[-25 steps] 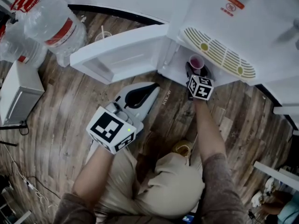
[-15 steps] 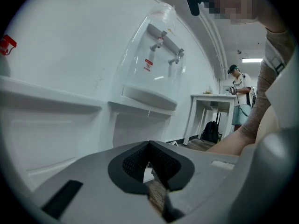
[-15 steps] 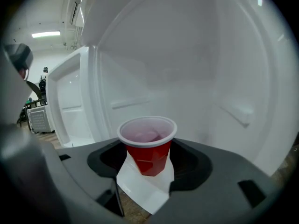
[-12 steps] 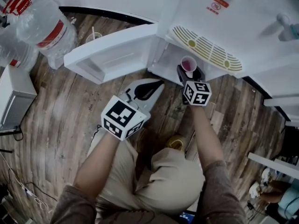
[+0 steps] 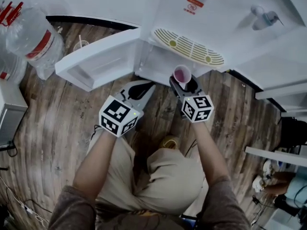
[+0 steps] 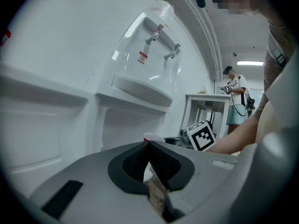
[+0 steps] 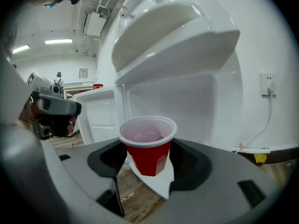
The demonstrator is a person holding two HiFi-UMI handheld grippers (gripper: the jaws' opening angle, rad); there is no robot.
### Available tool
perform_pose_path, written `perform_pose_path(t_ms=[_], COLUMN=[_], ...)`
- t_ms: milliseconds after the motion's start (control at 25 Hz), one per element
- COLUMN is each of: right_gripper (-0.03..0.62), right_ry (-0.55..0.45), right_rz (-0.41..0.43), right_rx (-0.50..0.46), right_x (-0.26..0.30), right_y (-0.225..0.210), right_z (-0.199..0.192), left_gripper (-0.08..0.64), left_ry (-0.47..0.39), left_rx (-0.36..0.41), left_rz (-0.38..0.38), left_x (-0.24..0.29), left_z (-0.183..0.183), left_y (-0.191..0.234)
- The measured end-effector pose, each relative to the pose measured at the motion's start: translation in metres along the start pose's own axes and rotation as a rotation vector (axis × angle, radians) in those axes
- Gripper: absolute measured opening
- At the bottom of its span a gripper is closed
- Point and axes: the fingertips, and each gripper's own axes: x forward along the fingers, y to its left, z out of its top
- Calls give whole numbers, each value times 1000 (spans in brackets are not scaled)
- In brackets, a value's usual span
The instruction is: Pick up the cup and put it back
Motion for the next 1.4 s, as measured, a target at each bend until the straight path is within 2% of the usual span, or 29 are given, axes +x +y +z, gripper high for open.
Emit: perform_pose_path(t_ms=[240,440,760,960,1400], right_gripper=[285,285,285,285,287], right_ry=[-9,-14,-46,-88,-68], right_rz=[5,30,9,7,-4], right_rx=[-17,-22,-3,43,63], right_x=[-47,-79,-124,-135,-135], right_y=[14,26,38,46,51], right_z=[17,23,34,39,30], left_gripper=[2,2,2,3,3], left_ry=[-18,-20,-13,-21,-19], left_rx=[-20,-3,11,9,16], left_rz=[5,-27,-46,-49,-49], left_x=[-3,-2,0,-1,-5], left_z=[1,3,3,6,7], left_y=[1,-9,-16,-19,-18])
